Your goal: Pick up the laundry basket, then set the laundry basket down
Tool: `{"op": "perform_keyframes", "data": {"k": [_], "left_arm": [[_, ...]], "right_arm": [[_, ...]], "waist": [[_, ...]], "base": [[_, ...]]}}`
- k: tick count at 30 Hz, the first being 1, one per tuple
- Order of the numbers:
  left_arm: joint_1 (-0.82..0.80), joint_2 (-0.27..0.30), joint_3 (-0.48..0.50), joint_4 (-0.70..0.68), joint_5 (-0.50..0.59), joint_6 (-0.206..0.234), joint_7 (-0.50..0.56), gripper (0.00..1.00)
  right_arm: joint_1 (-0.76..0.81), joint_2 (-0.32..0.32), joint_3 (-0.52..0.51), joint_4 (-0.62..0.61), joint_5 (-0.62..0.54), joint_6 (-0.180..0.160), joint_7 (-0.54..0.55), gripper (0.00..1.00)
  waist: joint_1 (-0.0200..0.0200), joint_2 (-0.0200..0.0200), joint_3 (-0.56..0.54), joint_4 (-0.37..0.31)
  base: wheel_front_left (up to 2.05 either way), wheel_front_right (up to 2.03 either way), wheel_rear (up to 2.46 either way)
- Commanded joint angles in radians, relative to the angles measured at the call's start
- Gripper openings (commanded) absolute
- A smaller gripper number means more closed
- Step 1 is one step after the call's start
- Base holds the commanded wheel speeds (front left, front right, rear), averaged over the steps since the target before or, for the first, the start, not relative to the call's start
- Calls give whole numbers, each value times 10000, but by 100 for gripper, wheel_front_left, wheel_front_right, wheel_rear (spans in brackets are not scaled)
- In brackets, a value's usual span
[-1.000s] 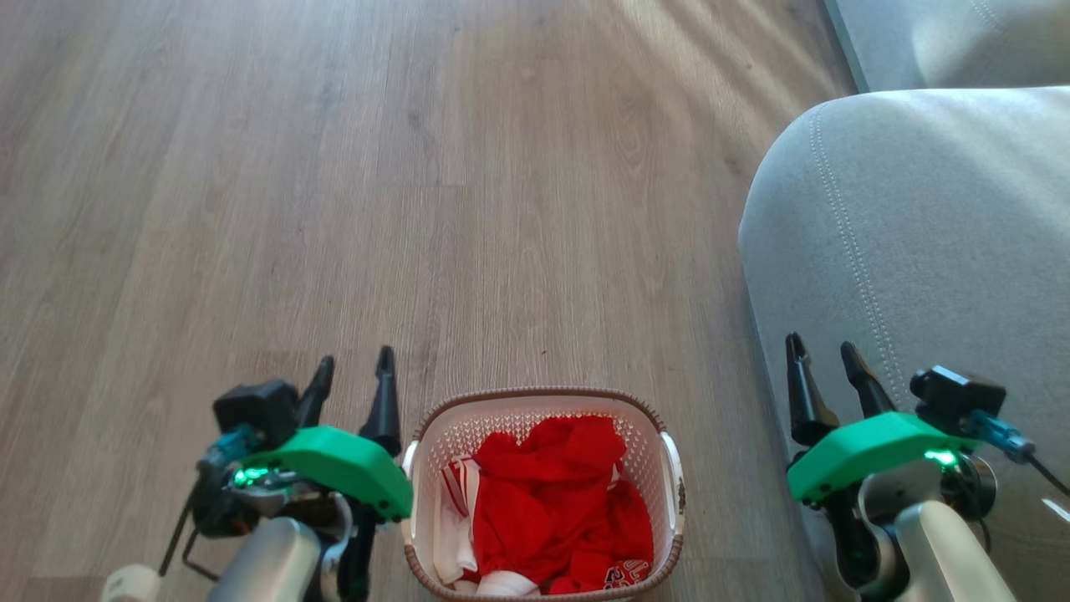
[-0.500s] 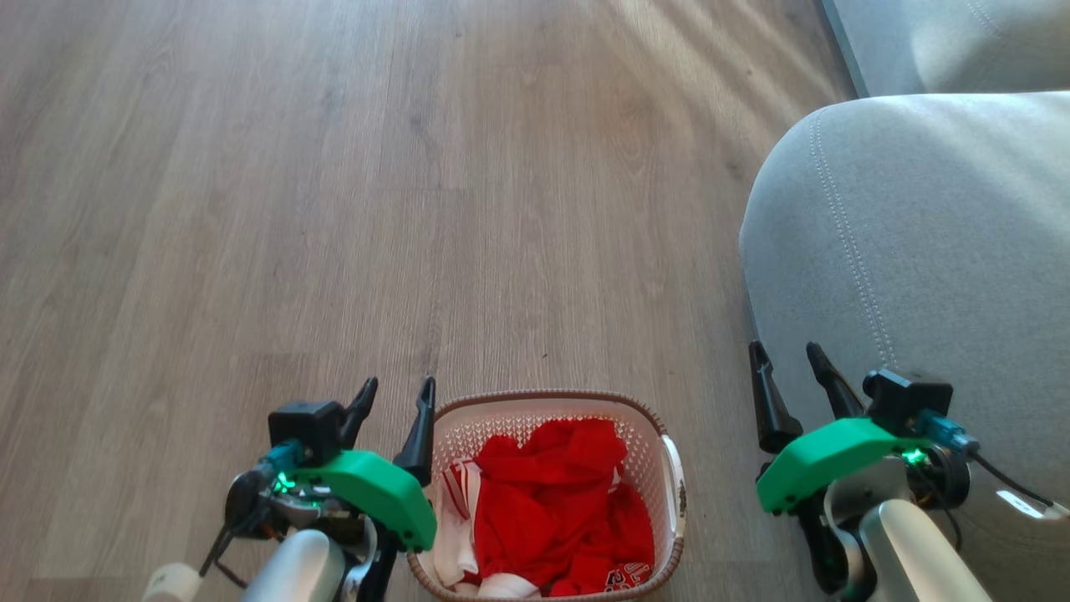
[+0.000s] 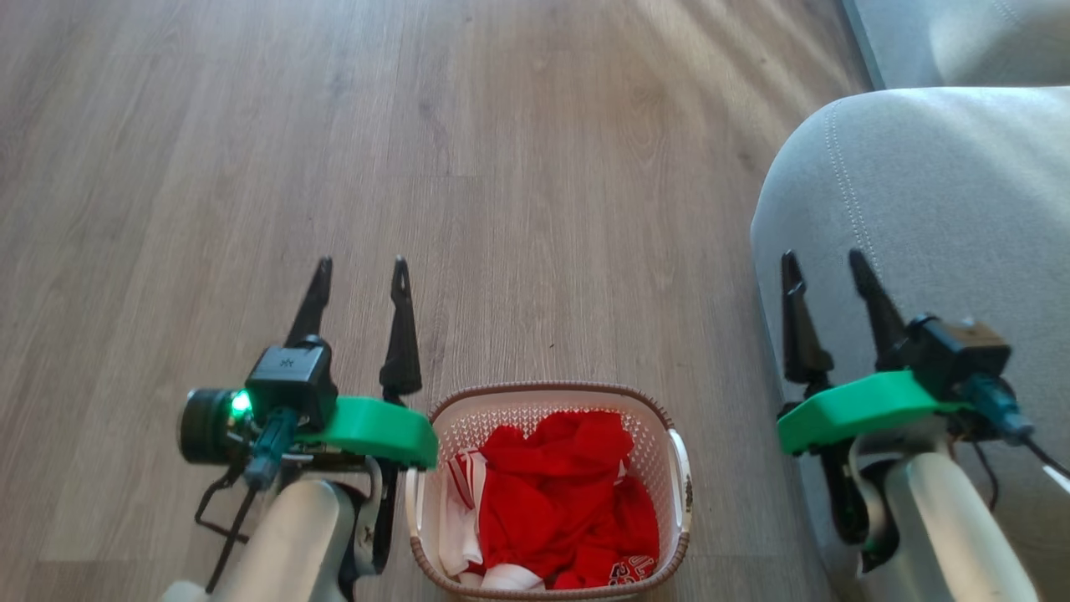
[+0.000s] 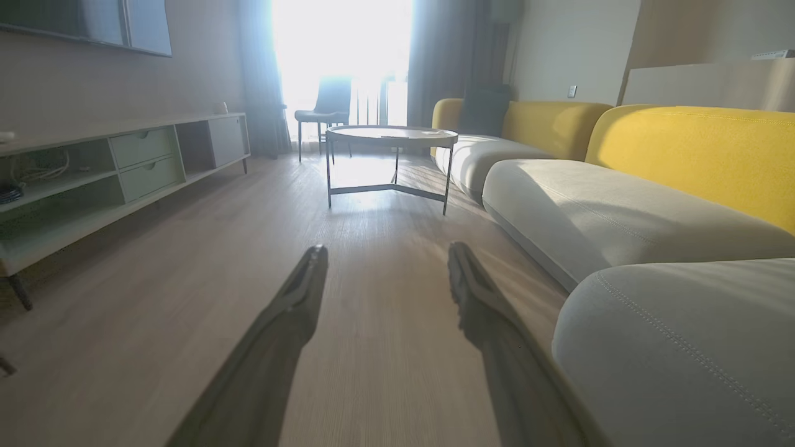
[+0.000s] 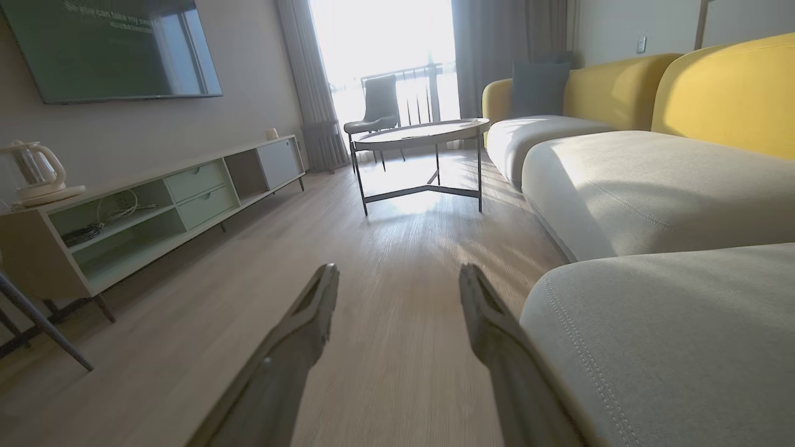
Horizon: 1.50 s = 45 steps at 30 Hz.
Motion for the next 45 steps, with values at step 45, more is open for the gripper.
{"op": "perform_keyframes", "data": {"k": [45], "left_arm": [[72,-430,934,1575,420,-1549,-552,100]], "right_arm": [[-63,125,117,1279,-992,60,-577,100]], "waist": [[0,0,-113,65]], "base": [[0,0,0]]}}
